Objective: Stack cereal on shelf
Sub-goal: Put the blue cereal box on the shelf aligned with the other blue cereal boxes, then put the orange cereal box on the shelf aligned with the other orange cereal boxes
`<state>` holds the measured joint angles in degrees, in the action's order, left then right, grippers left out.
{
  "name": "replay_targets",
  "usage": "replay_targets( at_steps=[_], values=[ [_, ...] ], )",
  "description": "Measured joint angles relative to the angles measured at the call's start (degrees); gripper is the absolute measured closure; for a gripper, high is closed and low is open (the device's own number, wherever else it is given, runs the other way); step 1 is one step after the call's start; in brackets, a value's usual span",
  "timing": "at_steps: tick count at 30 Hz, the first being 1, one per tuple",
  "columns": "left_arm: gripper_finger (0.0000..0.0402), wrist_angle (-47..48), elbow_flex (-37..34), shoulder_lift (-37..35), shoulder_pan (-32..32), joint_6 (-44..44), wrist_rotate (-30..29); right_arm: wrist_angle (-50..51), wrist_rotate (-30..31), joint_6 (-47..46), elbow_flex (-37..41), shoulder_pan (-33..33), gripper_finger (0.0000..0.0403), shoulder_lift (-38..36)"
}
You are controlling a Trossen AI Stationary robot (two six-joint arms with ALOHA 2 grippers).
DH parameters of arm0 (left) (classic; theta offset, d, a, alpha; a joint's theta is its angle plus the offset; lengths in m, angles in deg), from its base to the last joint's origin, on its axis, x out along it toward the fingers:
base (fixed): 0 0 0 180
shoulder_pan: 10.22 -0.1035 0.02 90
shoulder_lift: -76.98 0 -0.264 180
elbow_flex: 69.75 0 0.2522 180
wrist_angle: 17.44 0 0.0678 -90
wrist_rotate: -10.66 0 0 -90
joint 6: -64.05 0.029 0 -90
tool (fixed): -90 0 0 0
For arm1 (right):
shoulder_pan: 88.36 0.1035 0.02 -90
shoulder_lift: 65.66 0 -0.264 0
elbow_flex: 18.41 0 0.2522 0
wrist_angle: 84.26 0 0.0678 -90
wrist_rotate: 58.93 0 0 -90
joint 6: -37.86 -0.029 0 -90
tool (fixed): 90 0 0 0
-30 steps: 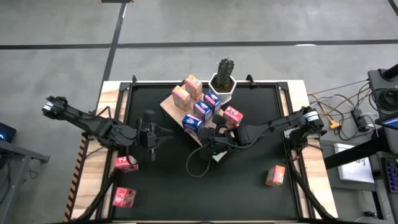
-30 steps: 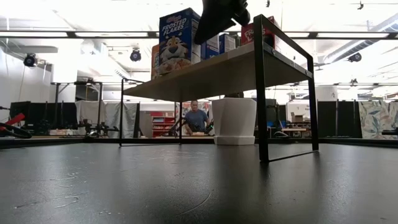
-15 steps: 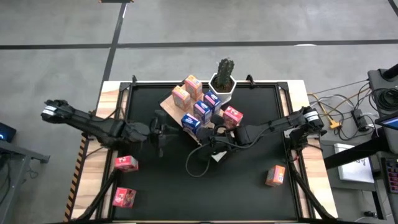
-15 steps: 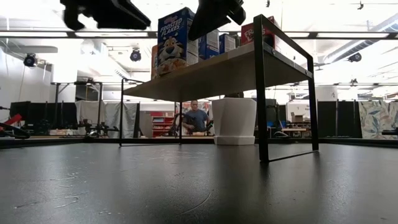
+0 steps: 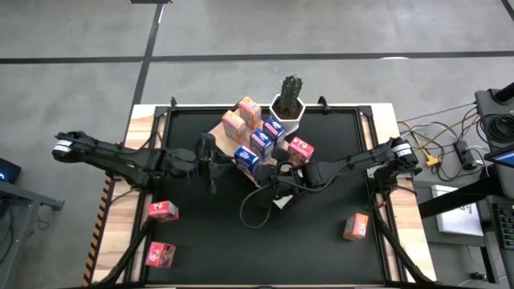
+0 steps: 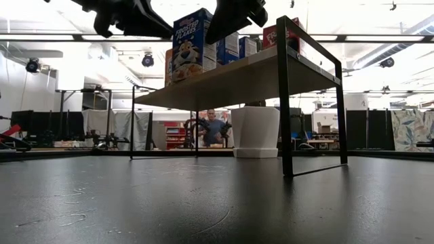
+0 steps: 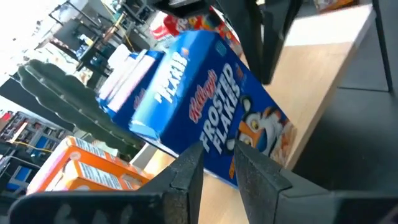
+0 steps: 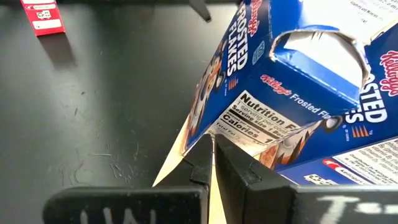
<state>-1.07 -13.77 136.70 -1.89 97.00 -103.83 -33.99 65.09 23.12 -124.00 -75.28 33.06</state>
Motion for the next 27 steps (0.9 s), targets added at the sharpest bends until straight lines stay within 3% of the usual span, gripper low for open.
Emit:
replay_targets(
  at_steps=[15,27],
  values=[
    [0.0338,0.5,0.0,-0.3,0.1,-0.1,0.1,0.2,0.0,0.5,0.1,0.8,0.0394,-0.5],
    [0.0338,3.3,0.4,-3.7,3.1,-1.1,0.1,5.6,0.1,3.1,-5.3,4.5,0.0394,-5.7]
  ],
)
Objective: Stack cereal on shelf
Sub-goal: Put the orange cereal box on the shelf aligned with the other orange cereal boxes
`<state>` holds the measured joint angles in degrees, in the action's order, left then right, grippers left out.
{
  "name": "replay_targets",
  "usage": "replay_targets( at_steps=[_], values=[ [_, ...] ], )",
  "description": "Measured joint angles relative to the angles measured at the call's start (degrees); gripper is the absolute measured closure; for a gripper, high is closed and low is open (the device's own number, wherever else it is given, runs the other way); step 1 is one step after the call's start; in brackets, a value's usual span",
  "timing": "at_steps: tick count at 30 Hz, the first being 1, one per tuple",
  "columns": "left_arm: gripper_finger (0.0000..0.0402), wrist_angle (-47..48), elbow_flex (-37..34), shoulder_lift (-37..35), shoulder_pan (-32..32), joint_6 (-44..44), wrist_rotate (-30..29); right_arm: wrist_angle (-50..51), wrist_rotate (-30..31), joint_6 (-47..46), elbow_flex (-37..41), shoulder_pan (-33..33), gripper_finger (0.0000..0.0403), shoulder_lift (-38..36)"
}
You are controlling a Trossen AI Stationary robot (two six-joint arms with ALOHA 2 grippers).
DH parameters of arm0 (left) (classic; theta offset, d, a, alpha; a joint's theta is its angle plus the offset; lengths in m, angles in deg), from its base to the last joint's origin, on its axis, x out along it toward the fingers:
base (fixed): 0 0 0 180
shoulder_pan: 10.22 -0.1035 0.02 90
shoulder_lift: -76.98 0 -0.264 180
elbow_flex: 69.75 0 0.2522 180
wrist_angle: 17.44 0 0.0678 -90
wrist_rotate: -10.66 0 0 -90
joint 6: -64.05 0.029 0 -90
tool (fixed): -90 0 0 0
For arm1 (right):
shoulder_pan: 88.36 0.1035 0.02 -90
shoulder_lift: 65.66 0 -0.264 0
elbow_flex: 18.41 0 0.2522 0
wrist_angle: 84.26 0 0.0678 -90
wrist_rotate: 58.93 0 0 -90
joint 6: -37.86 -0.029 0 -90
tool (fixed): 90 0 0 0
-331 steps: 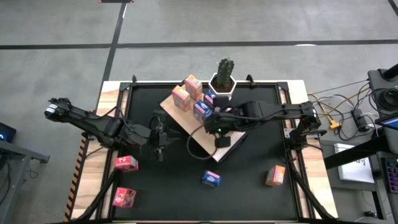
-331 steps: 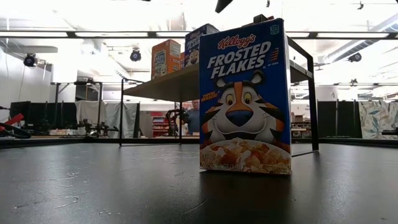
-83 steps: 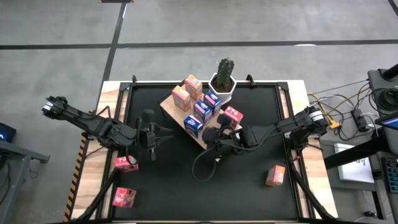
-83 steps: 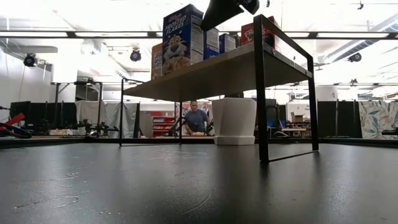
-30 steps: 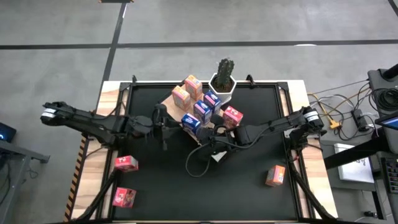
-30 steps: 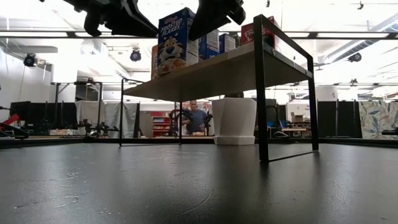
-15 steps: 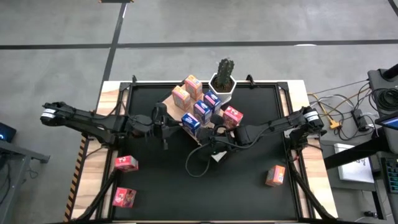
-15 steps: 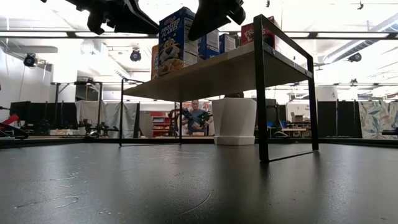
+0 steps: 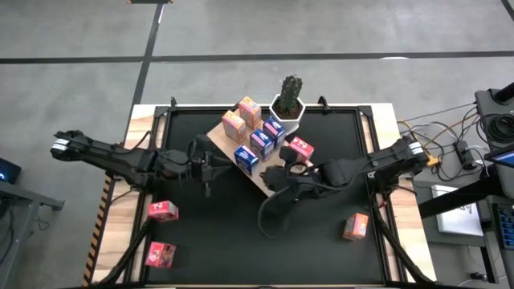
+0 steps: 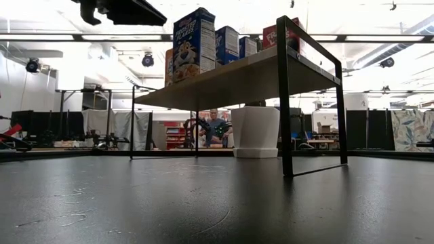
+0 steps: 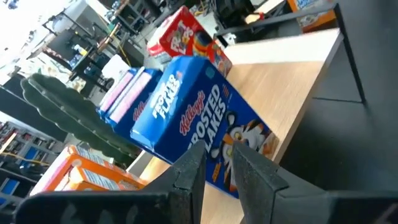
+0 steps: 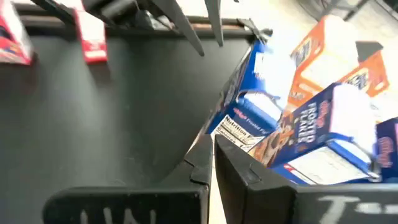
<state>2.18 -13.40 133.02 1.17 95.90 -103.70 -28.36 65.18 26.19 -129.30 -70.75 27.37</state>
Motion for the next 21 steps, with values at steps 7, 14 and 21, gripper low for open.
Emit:
replay_targets(
  at_steps=[7,14,21],
  values=[
    [0.0338,0.0,0.0,-0.3,0.2,0.0,0.0,8.3,0.2,-7.0,0.2,0.6,0.0394,-5.2],
    [0.0338,-0.1,0.0,-0.6,0.2,0.7,0.0,20.6,-0.1,-24.6,0.8,4.4,0.0394,-7.8],
    [0.0338,-0.3,0.0,-1.0,0.2,0.9,0.0,36.1,-7.9,-53.8,0.8,11.5,0.0394,-7.8]
  ],
)
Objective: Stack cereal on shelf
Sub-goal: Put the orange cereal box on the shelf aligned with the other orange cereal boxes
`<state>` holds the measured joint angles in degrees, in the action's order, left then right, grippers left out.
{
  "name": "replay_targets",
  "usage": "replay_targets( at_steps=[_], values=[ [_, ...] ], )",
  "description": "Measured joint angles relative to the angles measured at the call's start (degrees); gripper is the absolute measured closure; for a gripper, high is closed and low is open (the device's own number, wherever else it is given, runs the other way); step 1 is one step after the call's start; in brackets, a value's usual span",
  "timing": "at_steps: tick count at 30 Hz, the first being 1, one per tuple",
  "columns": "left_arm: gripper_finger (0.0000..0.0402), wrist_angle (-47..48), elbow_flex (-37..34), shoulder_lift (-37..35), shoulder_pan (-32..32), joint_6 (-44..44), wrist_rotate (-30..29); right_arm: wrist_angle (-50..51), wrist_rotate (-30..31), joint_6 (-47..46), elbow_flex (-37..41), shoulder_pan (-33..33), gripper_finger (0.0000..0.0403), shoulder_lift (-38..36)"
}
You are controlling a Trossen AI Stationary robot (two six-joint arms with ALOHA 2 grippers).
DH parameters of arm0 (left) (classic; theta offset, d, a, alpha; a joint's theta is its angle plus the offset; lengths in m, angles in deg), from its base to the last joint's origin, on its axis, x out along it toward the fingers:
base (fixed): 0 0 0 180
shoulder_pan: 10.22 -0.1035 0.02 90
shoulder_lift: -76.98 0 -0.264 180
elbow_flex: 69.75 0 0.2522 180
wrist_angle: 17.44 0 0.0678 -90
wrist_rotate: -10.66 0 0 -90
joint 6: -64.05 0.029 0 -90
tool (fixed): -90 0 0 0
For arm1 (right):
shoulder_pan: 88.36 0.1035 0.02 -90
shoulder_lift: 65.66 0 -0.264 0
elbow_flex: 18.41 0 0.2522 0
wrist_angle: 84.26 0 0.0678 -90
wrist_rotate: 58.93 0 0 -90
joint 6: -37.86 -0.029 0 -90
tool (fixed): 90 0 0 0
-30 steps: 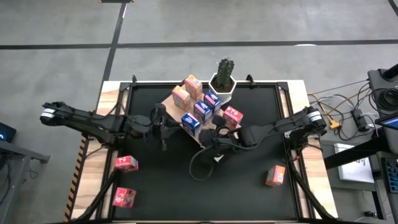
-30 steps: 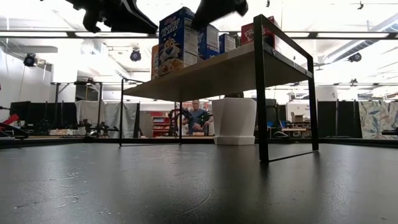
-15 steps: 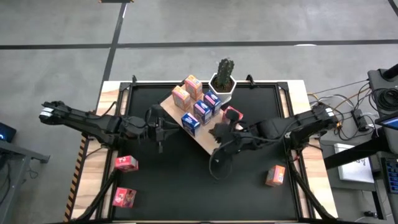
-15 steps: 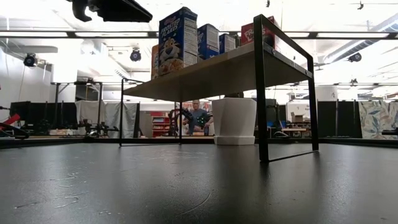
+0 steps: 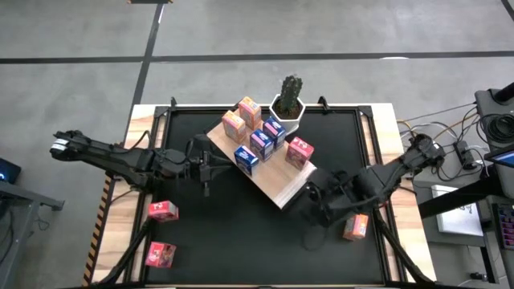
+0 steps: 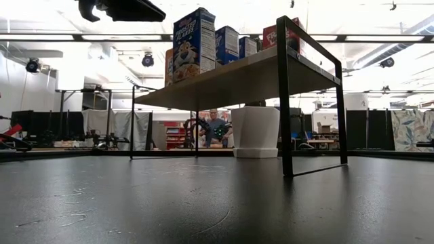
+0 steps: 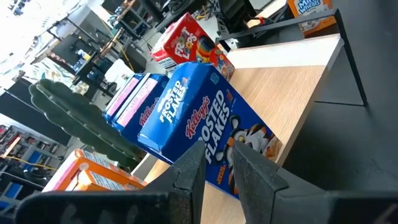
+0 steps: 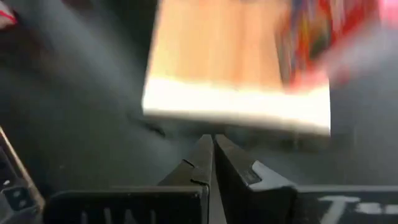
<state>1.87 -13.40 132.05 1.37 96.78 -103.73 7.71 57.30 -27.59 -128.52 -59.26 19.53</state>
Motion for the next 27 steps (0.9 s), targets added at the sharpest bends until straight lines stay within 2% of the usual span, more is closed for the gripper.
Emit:
replay_targets(
  at_steps=[5,12,15,20,24,27],
  values=[
    [0.0338,0.0,0.0,0.0,0.0,0.0,0.0,6.9,-8.0,-20.9,1.3,5.5,0.0394,1.2],
    [0.0338,0.0,0.0,0.0,0.0,-0.2,0.0,7.4,-20.1,-44.6,7.6,13.2,0.0394,1.2],
    [0.0338,0.1,0.0,0.0,0.0,-0.4,0.0,8.7,-20.7,-53.9,9.7,16.4,0.0394,1.2],
    [0.0338,0.1,0.0,0.0,0.0,-0.4,0.0,9.6,-22.0,-62.6,12.4,19.4,0.0379,1.2],
    [0.0338,0.1,0.0,0.0,0.0,-0.4,0.0,10.5,-26.3,-65.6,13.6,20.9,0.0333,1.1],
    [0.0338,0.1,0.0,0.0,0.0,-0.4,0.0,11.9,-26.7,-67.6,13.7,21.9,0.0288,1.1]
  ],
)
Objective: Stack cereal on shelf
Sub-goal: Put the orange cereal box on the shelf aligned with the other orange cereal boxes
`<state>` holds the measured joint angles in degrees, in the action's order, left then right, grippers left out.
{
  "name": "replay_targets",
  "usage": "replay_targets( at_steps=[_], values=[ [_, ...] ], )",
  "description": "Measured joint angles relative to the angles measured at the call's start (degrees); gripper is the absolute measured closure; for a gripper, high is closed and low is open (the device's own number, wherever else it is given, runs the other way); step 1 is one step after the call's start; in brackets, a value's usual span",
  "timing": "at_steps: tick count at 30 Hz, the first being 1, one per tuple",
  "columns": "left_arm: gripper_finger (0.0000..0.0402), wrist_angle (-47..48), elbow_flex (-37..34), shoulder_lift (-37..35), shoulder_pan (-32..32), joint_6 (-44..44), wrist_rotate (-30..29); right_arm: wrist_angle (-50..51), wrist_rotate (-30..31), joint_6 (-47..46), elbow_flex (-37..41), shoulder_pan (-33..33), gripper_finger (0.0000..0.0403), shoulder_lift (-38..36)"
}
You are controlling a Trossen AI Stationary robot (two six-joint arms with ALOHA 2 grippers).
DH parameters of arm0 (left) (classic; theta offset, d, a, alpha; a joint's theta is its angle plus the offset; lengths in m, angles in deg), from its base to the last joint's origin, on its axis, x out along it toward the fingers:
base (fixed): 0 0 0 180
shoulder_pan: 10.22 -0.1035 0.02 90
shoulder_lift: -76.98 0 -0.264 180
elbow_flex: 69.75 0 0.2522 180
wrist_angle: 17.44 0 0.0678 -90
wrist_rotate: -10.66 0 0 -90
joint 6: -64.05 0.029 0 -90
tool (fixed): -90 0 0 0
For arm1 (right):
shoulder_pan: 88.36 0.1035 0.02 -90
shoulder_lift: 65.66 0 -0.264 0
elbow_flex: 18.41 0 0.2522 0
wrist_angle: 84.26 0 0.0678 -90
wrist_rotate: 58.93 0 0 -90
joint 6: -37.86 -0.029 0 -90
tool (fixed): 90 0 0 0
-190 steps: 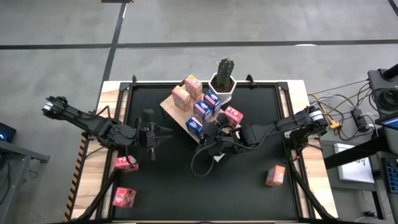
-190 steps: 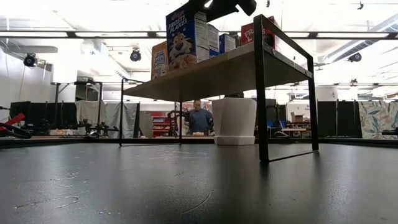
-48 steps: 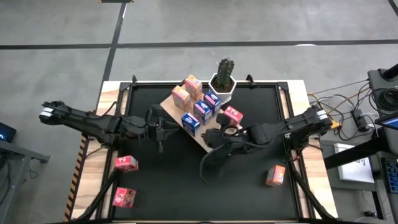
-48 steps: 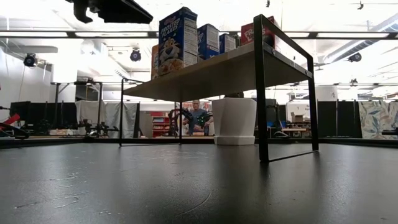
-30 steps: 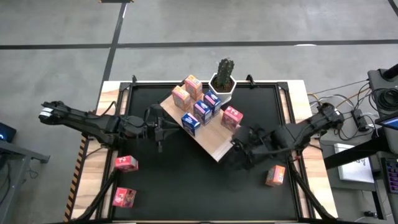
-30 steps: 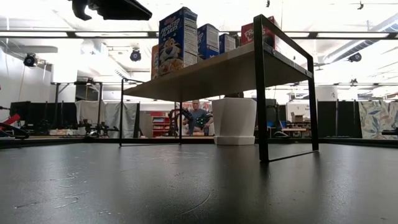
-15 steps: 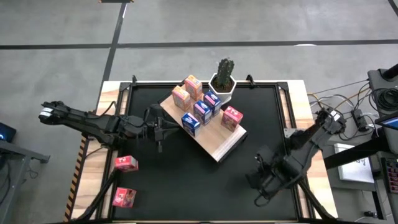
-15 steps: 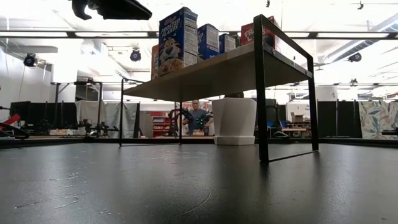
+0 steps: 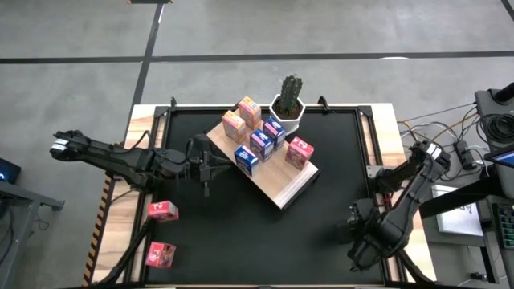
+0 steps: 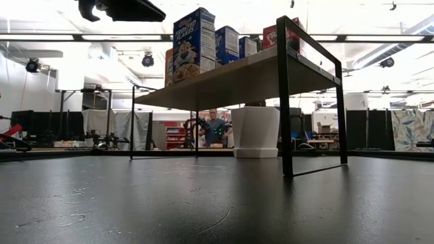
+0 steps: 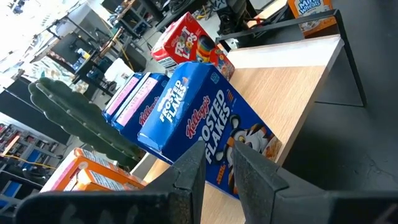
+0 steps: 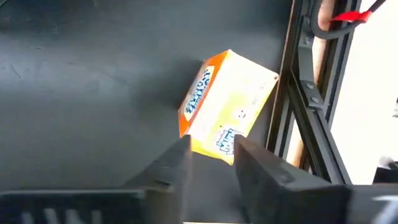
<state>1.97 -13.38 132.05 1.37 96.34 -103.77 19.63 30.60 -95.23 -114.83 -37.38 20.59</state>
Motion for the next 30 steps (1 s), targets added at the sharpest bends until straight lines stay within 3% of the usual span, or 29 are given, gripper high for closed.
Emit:
replay_targets(
  at_steps=[6,12,18,30],
  values=[
    [0.0338,0.0,0.0,0.0,0.0,0.0,0.0,-0.1,0.0,-2.5,2.2,0.9,0.0206,0.0],
    [0.0338,0.0,0.0,0.0,0.0,0.0,0.0,-0.4,0.0,-3.7,6.8,1.0,0.0161,0.1],
    [0.0338,0.0,0.0,0.0,0.0,0.0,0.0,-2.6,0.1,-4.0,9.8,1.0,0.0147,0.1],
    [0.0338,0.0,0.0,0.0,0.0,0.0,0.0,-7.3,0.6,-3.5,13.4,1.0,0.0161,0.1]
  ],
)
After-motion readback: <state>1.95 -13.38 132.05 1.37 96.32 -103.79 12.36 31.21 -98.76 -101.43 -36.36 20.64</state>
